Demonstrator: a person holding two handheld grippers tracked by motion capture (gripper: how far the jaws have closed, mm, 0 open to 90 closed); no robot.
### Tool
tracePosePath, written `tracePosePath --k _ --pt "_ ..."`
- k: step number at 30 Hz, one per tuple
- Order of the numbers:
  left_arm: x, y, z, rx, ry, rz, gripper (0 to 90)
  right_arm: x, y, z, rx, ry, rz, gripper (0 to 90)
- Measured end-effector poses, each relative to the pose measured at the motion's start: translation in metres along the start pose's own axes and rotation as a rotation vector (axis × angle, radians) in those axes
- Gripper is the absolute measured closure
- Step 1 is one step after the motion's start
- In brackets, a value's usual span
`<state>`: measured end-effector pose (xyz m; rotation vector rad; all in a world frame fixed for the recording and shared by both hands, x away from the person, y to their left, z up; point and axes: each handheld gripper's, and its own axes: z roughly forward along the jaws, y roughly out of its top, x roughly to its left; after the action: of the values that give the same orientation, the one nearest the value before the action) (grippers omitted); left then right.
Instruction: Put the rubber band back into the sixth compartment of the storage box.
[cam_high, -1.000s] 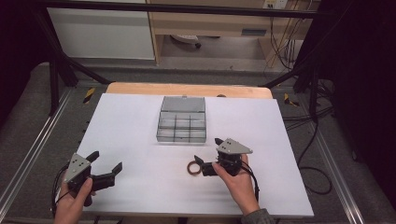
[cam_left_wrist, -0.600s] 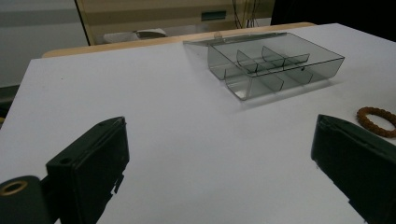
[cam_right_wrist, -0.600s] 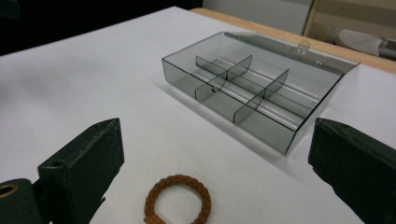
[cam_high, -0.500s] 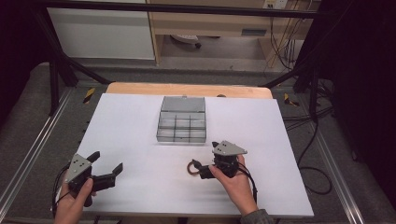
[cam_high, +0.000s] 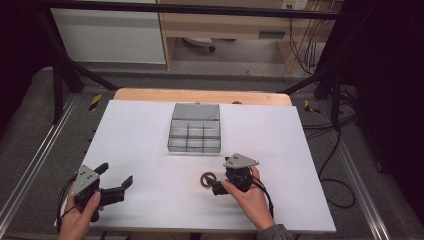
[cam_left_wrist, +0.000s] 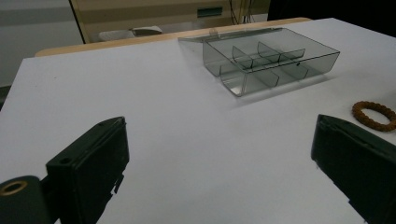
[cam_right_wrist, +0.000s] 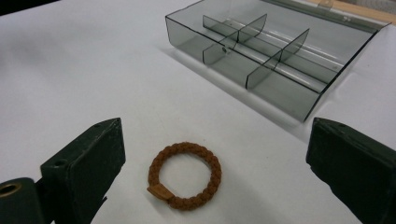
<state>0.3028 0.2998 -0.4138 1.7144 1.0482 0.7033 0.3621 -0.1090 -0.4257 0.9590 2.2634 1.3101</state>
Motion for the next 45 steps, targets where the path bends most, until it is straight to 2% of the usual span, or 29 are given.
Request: tracePosePath --k 5,16,23,28,40,41,45 --pt "0.000 0.000 0.000 0.001 -0.002 -0.001 4.7 0.001 -0.004 0.004 0.041 0.008 0.002 5.2" --pt "-0.002 -0.001 0.001 0.009 -0.007 0.008 4.7 0.003 -0.006 0.010 0.075 0.023 0.000 4.7" --pt "-0.002 -0.001 0.001 0.010 -0.006 0.010 4.7 0.006 -0.008 0.016 0.119 0.006 -0.022 3.4" --pt "-0.002 -0.001 0.002 0.013 -0.008 0.011 4.7 0.007 -0.008 0.019 0.120 -0.011 0.000 3.3" --pt "-0.002 -0.001 0.002 0.013 -0.006 0.012 4.7 0.001 -0.006 0.014 0.074 -0.056 0.034 24.9" --pt "-0.002 -0.001 0.002 0.013 -0.006 0.012 4.7 0.000 -0.006 0.014 0.078 -0.062 0.037 32.1" --pt "-0.002 -0.001 0.002 0.014 0.000 0.015 4.8 0.000 -0.008 0.016 0.102 -0.076 0.037 37.0"
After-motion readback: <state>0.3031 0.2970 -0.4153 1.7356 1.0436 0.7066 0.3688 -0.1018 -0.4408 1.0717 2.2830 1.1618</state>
